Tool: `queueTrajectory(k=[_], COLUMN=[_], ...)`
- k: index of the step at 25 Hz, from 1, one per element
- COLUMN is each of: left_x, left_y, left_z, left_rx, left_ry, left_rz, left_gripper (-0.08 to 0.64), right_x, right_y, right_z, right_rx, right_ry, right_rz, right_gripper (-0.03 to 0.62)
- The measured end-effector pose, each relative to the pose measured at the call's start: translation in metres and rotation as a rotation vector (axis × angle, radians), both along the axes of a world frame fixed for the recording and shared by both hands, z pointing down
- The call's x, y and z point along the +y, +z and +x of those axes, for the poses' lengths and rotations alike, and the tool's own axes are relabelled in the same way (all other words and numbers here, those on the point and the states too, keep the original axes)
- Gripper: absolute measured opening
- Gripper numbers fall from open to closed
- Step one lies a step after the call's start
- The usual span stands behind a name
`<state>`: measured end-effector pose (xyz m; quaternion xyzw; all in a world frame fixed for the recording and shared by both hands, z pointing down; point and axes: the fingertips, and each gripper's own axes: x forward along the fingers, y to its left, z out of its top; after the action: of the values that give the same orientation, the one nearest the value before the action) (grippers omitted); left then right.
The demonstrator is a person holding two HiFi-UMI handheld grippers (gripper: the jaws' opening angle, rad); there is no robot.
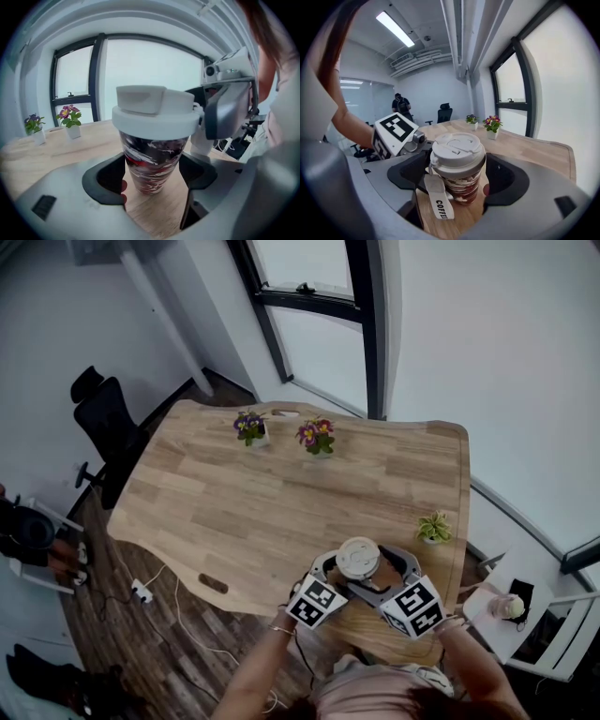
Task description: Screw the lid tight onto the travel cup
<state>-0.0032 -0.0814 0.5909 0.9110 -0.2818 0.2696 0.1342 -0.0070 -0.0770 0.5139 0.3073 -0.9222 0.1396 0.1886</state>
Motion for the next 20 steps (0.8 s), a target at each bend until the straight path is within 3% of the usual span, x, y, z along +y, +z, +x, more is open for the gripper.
queueTrajectory(k=[5,9,11,16,20], left_x=[0.0034,0.0043,0.0037,0.0002,-0.0019], left_y=[0.0014,0.0002,-0.0003,0.0009,0.0023], left_z=[-0.0001,0.002,0.0031,0.0035,0.0043], left_rx=[-0.04,-0.039,-0.035,-0.032,-0.044], left_ry=[0.152,0.167,0.136,0.017,-0.024], left_rz=[-0.039,-0.041,-0.031,0.0,0.02], left_gripper=[0.347,0.347,0.347,0.347,0.347], right_x=[0.0006,-0.0007,-0.0012,-0.0016,-0.0019], right_y=[0.0011,0.0005,0.0003,-0.0005,0.0003], right_z=[0.006,0.0041,0.0041,0.0033,0.0037], right_rx=[0.049,0.051,0.058,0.041,0.03], right_ry=[-0.156,-0.2,-0.166,0.02,0.116], right_rz=[-0.011,-0.007,0.015,0.048,0.054], right_gripper=[0.362,0.362,0.362,0.362,0.362])
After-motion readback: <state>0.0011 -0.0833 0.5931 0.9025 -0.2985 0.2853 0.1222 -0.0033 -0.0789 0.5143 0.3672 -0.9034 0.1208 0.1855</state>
